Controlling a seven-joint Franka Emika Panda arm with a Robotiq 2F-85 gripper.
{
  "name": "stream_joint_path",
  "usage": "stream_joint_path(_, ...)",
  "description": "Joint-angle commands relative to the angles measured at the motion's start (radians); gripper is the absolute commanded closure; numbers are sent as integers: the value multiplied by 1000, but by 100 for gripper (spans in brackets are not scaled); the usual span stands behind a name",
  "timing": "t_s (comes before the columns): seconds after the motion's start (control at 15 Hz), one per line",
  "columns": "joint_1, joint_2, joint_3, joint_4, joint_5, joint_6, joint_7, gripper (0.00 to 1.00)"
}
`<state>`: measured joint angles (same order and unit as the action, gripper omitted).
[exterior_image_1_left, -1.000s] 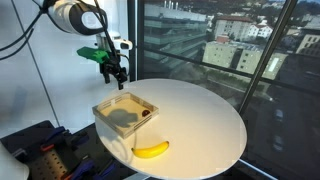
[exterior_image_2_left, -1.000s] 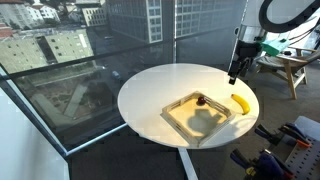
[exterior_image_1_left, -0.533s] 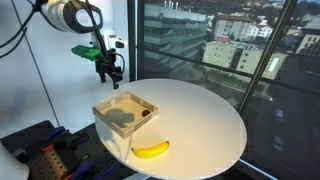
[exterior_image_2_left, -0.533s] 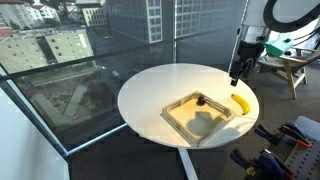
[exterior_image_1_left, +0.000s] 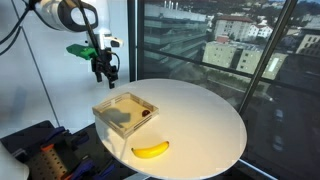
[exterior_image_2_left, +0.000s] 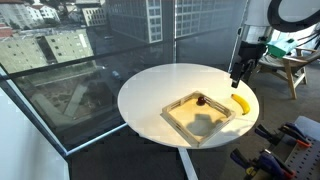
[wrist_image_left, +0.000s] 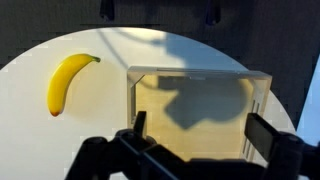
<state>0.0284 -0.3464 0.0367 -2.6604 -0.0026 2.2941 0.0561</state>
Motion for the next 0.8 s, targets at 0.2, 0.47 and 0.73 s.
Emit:
stream_joint_path(0.2, 1, -10, 2, -6, 6, -5, 0, 0)
stream_joint_path(0.47, 1, -12, 2, -8, 6, -5, 0, 0)
stream_joint_path(0.73, 1, -13, 2, -8, 6, -5, 0, 0)
